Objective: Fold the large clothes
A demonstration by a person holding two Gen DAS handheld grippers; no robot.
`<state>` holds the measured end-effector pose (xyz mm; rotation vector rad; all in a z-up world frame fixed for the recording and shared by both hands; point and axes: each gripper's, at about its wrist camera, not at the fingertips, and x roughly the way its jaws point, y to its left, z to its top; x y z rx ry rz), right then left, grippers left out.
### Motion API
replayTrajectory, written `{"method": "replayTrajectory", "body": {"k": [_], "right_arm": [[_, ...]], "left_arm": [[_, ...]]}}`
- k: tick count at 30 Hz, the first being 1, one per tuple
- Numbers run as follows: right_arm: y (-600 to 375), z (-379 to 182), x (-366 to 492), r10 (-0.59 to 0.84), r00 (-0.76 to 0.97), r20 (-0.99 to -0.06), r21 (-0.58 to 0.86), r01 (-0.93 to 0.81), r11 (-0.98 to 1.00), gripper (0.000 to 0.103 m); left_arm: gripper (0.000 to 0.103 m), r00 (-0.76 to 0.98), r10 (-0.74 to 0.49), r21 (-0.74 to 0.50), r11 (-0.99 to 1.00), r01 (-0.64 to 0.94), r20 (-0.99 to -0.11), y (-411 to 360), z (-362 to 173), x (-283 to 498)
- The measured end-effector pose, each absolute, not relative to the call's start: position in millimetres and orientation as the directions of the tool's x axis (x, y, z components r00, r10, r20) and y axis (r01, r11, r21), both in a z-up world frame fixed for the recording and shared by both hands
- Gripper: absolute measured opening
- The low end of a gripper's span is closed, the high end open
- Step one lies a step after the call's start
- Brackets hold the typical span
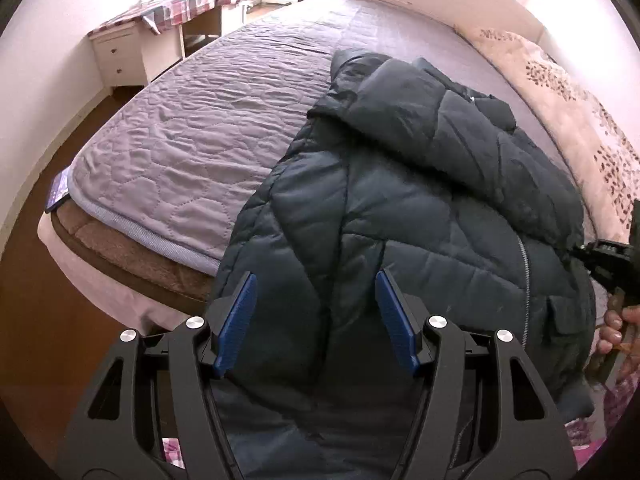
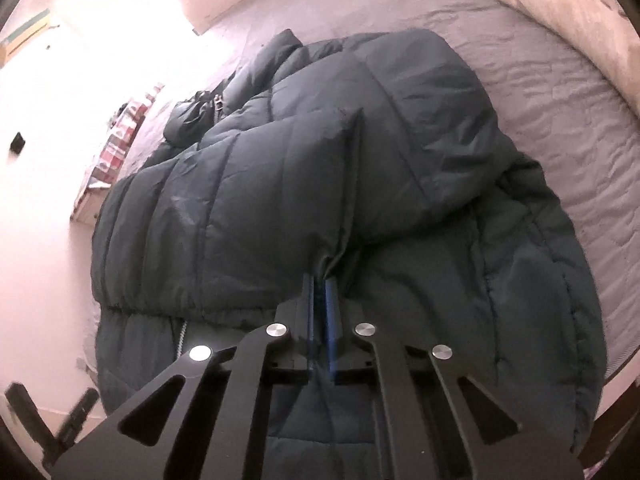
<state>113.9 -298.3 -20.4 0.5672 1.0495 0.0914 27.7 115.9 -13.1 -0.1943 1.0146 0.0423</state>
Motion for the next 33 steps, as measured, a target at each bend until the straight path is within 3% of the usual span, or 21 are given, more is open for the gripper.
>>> {"method": "replayTrajectory", "body": {"k": [6,9,22,24,33], "right_arm": [[-294,-26,117,0.313,0.477,-0.821,0.447,0.199,0.872,0.008],[-291,-27,119,0.277,0.470,-0.838,0.407,0.200,0.891,0.022],[-304,-6,55,0.194,0.543,-0.817,0.283,0.084,0.955,0.047],[-305,-6,42,0.196,0.539,-0.819,0.276,0.072,0.958,0.058],[-318,-7,-12,0.174,0.515,-0.839,0.235,0.055,0.970,0.067]], "left_arm": [[0.063,0.514,-0.049,-0.134,0.982,-0.129,-0.856,121,-20,23],[0.066,0.507,-0.045,-0.130,0.982,-0.134,-0.861,123,-22,19],[0.072,0.427,-0.025,-0.120,0.973,-0.197,-0.904,161,-36,-6],[0.072,0.409,-0.036,-0.127,0.972,-0.197,-0.912,164,-39,-10],[0.072,0.319,-0.087,-0.144,0.977,-0.159,-0.944,168,-54,-34]]}}
